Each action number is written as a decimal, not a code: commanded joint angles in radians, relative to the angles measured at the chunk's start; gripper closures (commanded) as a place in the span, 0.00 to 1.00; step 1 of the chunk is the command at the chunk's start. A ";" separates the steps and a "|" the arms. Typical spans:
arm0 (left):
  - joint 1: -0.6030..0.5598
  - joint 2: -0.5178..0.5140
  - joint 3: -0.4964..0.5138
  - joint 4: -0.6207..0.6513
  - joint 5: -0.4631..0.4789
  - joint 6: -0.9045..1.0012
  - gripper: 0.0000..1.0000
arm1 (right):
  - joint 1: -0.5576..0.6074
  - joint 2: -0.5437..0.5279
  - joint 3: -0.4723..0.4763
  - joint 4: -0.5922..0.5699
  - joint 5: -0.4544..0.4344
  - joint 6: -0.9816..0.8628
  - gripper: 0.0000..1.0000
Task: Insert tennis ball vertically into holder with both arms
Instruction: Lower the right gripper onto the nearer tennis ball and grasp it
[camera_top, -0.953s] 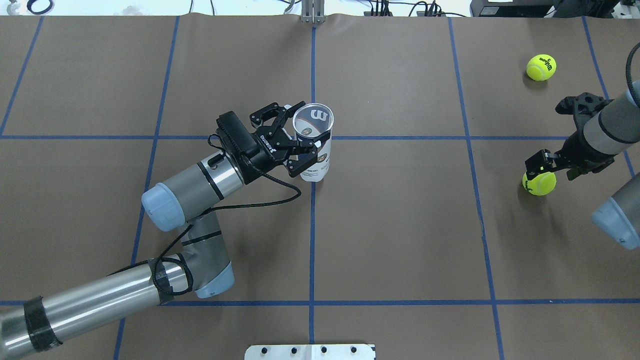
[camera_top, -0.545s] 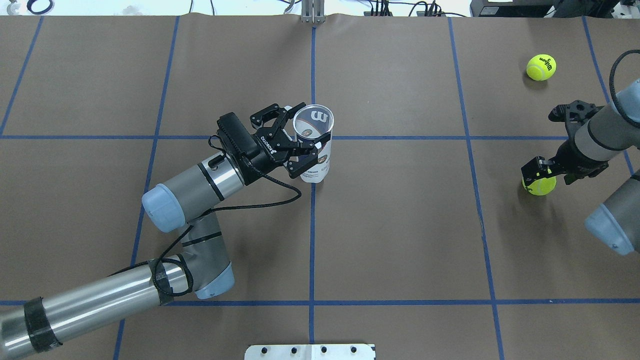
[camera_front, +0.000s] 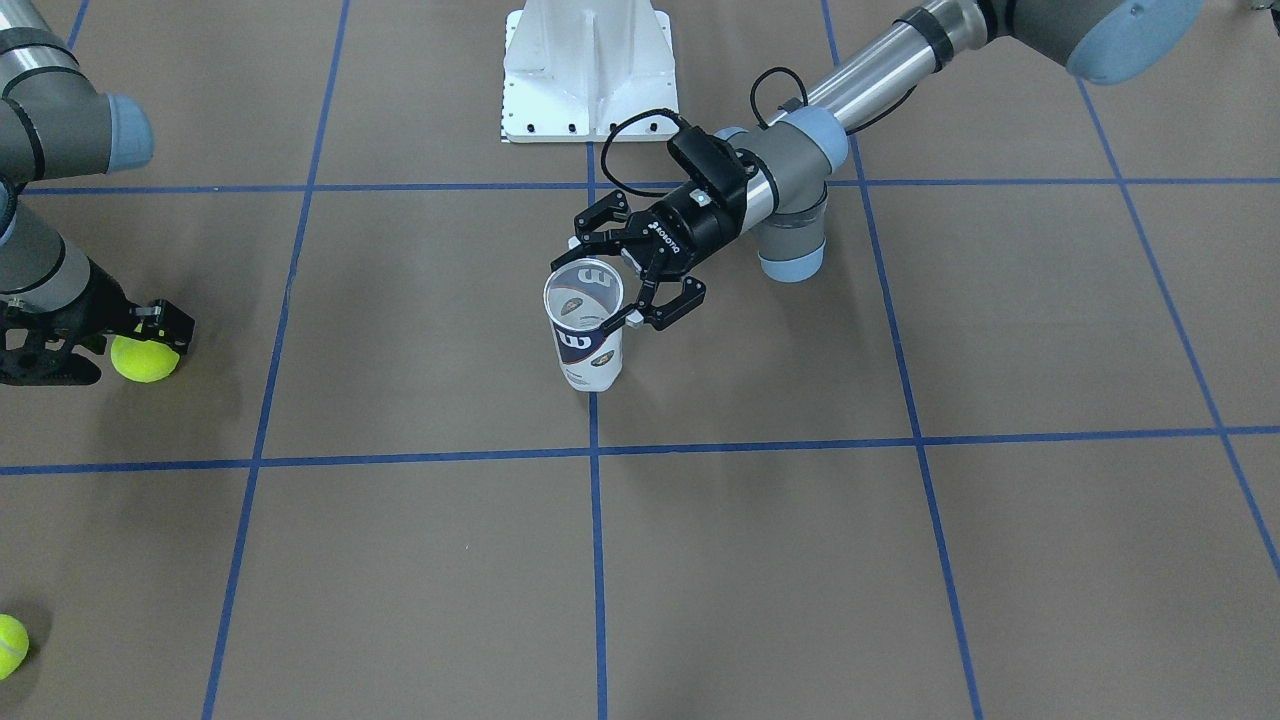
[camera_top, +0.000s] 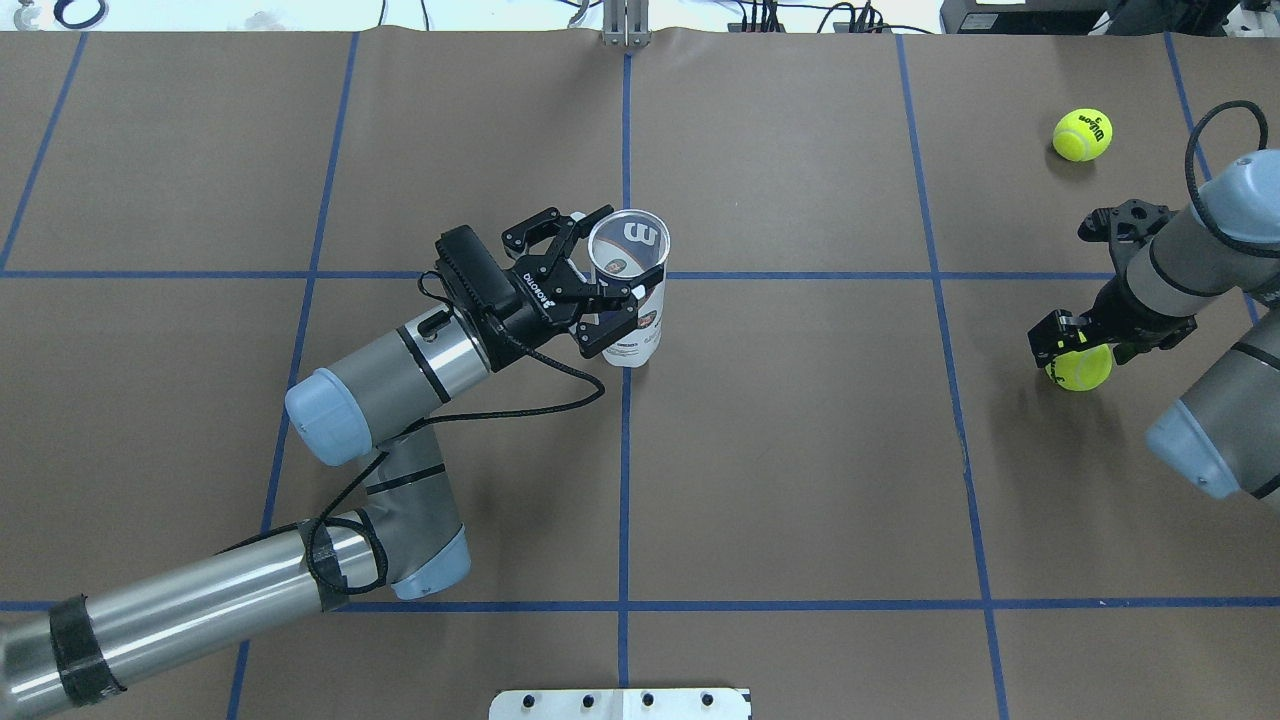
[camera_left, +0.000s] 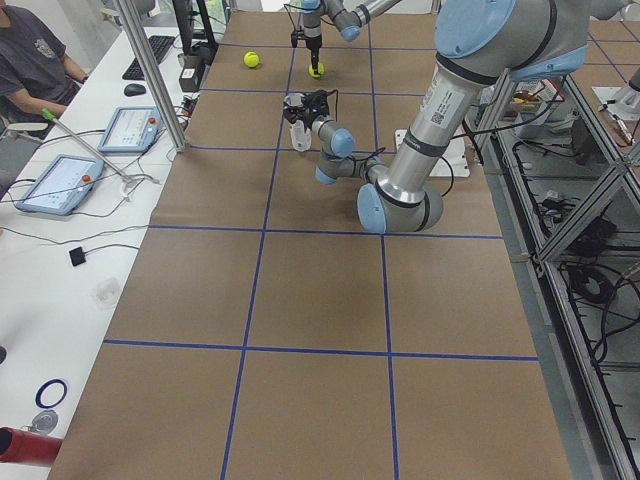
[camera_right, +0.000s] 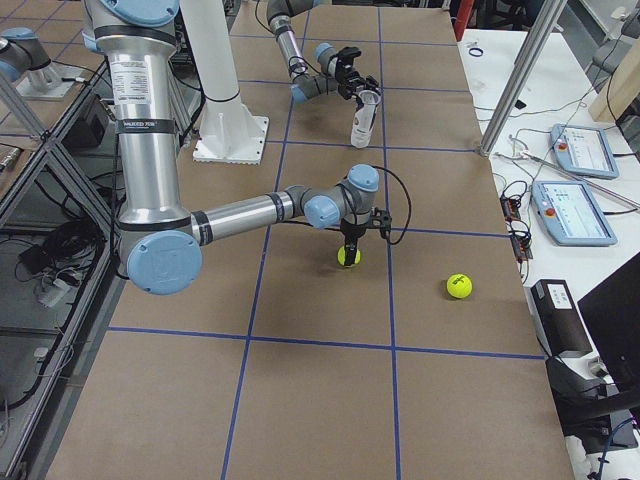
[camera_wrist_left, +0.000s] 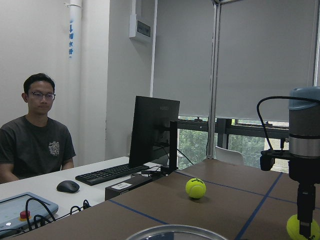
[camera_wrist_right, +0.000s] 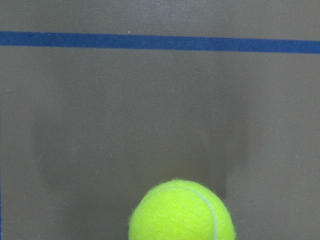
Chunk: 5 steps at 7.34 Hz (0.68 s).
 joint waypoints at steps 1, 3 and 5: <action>0.000 0.002 0.001 0.000 0.000 0.000 0.17 | -0.001 0.010 -0.010 -0.001 0.001 0.001 0.42; 0.000 0.002 0.001 0.000 0.000 0.000 0.17 | 0.000 0.008 -0.008 -0.001 0.004 0.000 1.00; 0.002 -0.002 0.001 0.000 0.000 -0.002 0.17 | 0.005 0.013 0.088 -0.016 0.010 0.015 1.00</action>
